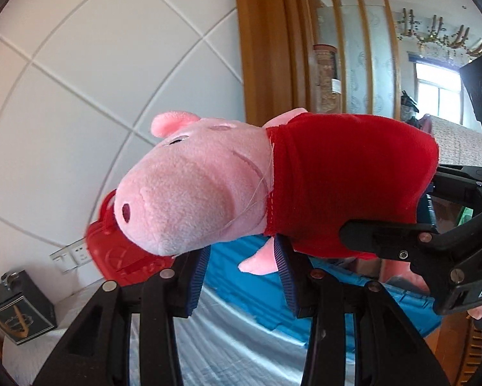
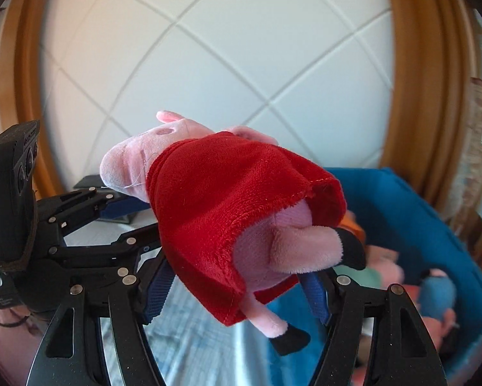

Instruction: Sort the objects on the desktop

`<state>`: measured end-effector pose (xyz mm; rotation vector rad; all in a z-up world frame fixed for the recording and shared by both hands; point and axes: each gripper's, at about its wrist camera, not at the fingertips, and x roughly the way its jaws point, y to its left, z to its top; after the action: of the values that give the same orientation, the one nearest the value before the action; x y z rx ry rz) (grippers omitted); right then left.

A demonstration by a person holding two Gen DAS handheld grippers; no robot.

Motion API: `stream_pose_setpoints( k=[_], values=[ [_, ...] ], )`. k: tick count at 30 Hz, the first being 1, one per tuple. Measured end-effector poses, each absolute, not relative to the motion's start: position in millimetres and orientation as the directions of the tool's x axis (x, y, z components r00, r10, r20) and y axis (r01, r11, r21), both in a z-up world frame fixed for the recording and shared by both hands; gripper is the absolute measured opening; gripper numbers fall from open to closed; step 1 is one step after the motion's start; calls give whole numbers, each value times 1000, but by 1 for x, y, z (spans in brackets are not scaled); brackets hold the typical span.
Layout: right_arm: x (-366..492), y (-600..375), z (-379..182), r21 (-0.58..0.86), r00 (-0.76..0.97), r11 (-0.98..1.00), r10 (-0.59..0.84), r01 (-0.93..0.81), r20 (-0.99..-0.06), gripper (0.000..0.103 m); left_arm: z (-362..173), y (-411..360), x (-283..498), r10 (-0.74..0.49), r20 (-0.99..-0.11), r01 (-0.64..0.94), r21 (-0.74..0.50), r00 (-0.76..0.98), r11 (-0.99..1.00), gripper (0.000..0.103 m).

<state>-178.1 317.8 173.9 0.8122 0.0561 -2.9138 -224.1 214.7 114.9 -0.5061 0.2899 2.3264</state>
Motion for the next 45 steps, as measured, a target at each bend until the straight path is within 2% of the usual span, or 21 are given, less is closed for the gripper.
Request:
stream_pose_setpoints(
  k=[7,15,17,19,21,22,24,26,34,42,45],
  values=[
    [-147,436,161,7,-840,-1000,11,-18,-542,71,105,349,-192,648,-485,-762,61,-587,-645,41],
    [-146,527,152,35,-836,-998,19,-46,-549,73,100,433,-198,575,-552,-722,74,-604,-688,41],
    [-155,544,156,43,-836,-997,28,-62,-549,77,98,435,-203,549,-564,-701,76,-616,-709,44],
    [-164,555,149,55,-838,-995,43,-87,-544,79,98,426,-199,514,-553,-669,109,-655,-736,59],
    [-166,562,146,61,-842,-993,51,-99,-537,82,99,421,-197,498,-540,-648,120,-678,-752,67],
    [-167,565,145,67,-844,-992,52,-103,-534,90,99,417,-196,491,-537,-639,120,-686,-760,68],
    [-166,573,142,67,-845,-990,69,-123,-530,98,101,409,-192,476,-534,-617,114,-699,-778,68],
    [-159,575,145,61,-853,-989,81,-131,-515,103,101,410,-190,458,-531,-593,109,-713,-797,68],
    [-114,576,160,73,-868,-980,127,-183,-479,103,112,381,-151,415,-473,-498,58,-777,-866,78],
    [-66,557,145,-22,-843,-954,274,-298,-463,103,110,372,-119,400,-466,-458,13,-789,-889,78],
    [-57,551,140,-29,-844,-955,274,-294,-462,103,109,372,-110,396,-465,-453,11,-792,-892,78]
  ],
)
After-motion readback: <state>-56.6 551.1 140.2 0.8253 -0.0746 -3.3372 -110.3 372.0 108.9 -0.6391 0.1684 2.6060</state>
